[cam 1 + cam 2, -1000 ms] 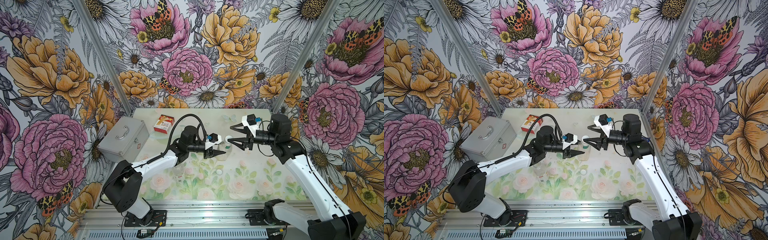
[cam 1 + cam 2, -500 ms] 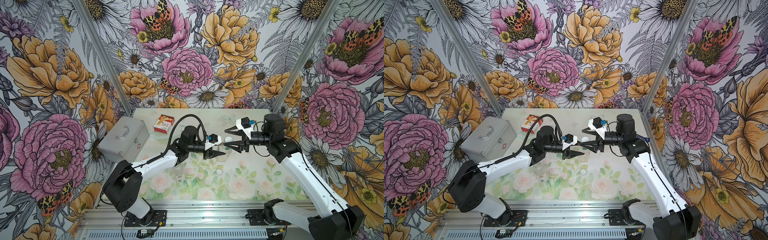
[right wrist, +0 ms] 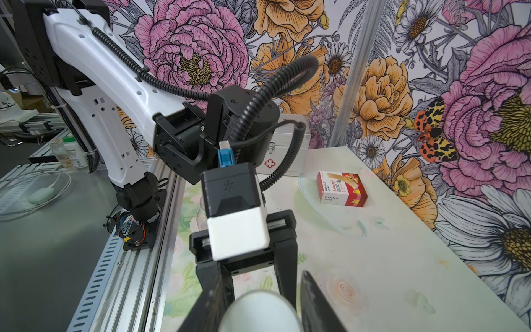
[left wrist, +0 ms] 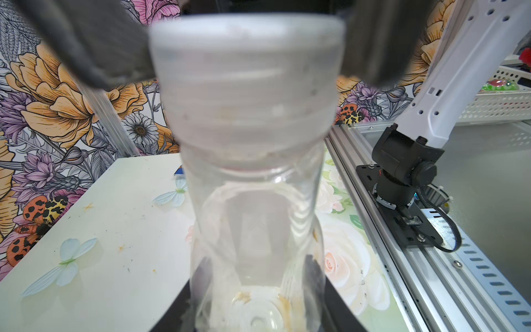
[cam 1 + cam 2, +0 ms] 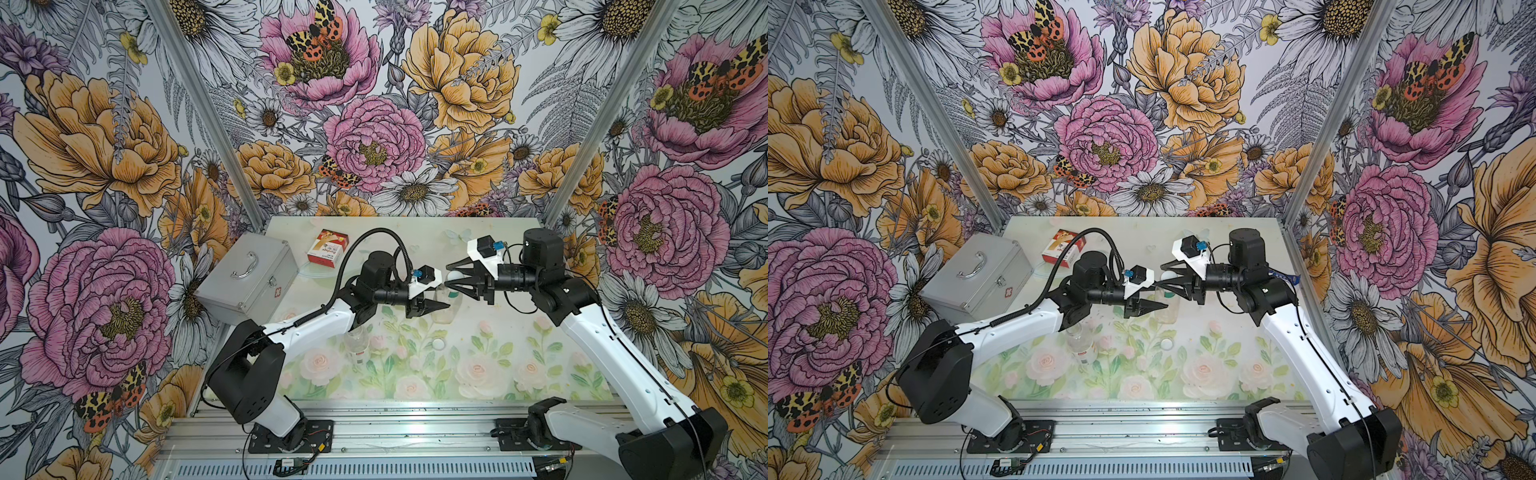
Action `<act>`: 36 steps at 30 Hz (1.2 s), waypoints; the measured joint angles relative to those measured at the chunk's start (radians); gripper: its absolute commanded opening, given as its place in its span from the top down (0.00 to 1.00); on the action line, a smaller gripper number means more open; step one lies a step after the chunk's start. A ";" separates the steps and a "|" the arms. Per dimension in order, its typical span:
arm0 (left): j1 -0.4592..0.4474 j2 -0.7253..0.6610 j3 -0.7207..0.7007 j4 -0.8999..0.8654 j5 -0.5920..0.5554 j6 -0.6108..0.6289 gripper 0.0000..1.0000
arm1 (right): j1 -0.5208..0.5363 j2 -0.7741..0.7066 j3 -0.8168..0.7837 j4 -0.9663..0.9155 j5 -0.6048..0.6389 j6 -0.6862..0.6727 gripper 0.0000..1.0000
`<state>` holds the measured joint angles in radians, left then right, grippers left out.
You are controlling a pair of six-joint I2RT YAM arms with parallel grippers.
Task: Screw on the bottle caps
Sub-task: Screw the bottle cap onto the plastic bottle.
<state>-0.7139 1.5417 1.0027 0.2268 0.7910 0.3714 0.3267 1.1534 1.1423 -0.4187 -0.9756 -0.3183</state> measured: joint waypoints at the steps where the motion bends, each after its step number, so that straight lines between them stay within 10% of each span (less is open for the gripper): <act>1: 0.000 0.003 0.003 -0.002 -0.011 -0.010 0.63 | 0.013 0.005 0.008 0.000 0.034 0.011 0.88; 14: -0.012 0.010 0.015 0.029 -0.249 -0.186 0.64 | 0.264 0.036 0.045 0.073 0.836 0.319 1.00; 21: -0.039 0.019 0.014 0.055 -0.366 -0.261 0.64 | 0.327 0.076 0.030 0.174 1.059 0.463 1.00; 28: -0.045 0.019 0.003 0.063 -0.385 -0.272 0.64 | 0.338 0.071 0.016 0.185 1.082 0.505 0.51; 36: -0.016 0.019 -0.001 0.154 -0.354 -0.265 0.64 | 0.335 -0.089 -0.074 0.166 1.069 0.618 0.19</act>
<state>-0.7296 1.5604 1.0019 0.3805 0.4366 0.1062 0.6617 1.0649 1.0687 -0.2523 0.0929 0.3000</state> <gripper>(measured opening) 0.474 0.776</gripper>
